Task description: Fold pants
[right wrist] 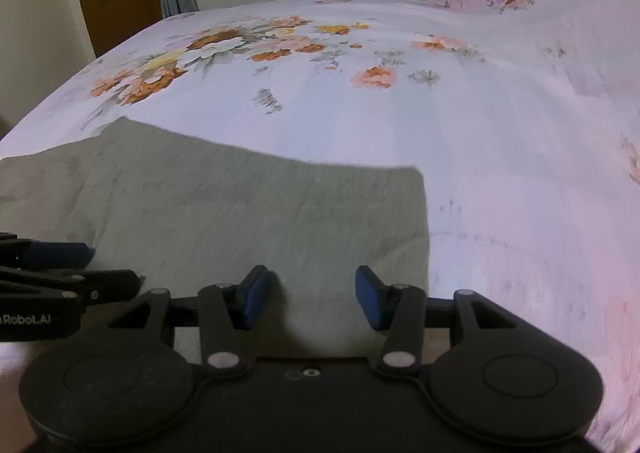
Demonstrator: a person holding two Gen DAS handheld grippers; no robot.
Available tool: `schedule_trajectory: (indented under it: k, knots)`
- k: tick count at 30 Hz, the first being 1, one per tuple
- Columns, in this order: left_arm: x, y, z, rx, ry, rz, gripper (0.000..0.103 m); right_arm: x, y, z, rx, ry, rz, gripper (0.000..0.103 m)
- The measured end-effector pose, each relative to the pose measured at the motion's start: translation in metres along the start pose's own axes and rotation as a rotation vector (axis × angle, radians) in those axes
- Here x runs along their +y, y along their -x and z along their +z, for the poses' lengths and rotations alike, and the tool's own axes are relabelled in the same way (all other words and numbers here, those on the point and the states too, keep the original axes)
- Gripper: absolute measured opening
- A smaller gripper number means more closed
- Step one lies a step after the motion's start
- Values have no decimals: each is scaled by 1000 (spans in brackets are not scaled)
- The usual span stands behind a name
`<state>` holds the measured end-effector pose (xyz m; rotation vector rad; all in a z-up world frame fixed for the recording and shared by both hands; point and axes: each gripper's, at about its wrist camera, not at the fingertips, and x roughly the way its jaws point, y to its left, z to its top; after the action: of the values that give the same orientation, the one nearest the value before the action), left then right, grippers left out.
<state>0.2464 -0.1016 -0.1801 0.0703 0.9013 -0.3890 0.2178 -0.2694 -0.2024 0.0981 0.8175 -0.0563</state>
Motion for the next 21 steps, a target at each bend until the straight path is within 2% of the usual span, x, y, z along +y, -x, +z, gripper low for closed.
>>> schedule_trajectory:
  k: [5,13,15,19,21]
  knots:
    - [0,12,-13,-10,-16,6,63,4,13,-17,-6,-8,4,49]
    - [6,28,-19,-21,13,2,63,11,26,-25,7,-5,3,49]
    - [9,36,-20,-42,26,18,63,15,31,-24,5,-2,3,49]
    - [21,52,-21,-101,60,74,63,23,42,-19,-58,-39,32,49]
    - [27,48,-22,-77,59,88,63,31,42,-17,-74,-35,38,50]
